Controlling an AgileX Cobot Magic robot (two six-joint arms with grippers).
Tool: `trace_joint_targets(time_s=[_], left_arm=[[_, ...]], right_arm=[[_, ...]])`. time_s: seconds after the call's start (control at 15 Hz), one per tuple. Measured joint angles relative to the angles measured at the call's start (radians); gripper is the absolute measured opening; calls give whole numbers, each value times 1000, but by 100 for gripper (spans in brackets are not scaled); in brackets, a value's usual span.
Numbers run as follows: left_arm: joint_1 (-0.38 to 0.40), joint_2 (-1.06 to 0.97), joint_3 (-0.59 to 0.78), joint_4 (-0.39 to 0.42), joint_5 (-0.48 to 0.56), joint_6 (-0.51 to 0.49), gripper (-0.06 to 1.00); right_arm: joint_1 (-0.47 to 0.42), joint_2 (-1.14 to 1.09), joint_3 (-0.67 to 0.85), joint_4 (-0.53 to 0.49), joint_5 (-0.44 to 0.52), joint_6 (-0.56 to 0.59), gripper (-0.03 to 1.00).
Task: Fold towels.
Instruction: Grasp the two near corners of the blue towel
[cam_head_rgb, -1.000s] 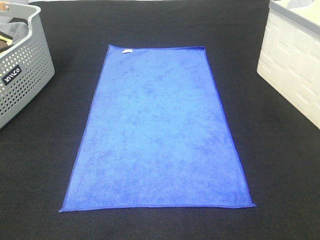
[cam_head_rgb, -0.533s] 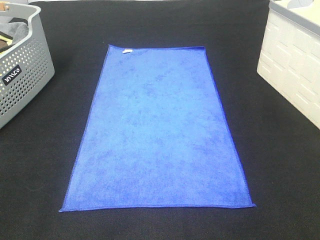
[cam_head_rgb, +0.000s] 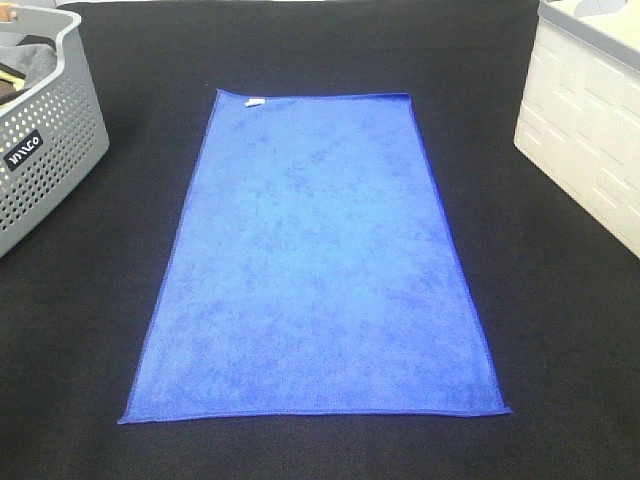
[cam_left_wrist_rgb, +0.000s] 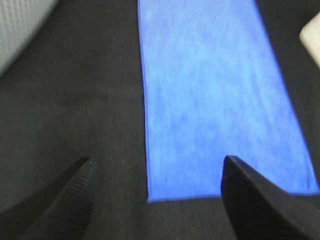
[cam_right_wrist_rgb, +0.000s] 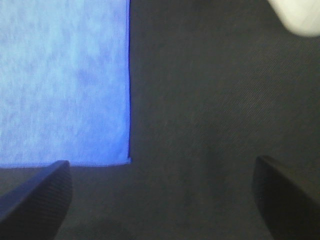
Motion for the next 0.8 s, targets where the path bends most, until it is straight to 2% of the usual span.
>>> trace_joint_targets(time_s=[0.13,0.2,0.47,0.73,0.8], left_arm=[[0,167,0,-74,-2,51,67],[0,167,0,-74,-2,51,67],[0,510,0,-270,-7,252,67],[0,722,0,-459,-39,445,67],[0,780,0,-519,-66,524,67]], right_arm=[[0,139,0,50,-19,-47,92],[0,139,0,50,-19,-47,92],[0,413,0,273,-101,-264,92],[0,593,-1,500,-134,-514,92],[0,646,-1,580,-153,-603,92]])
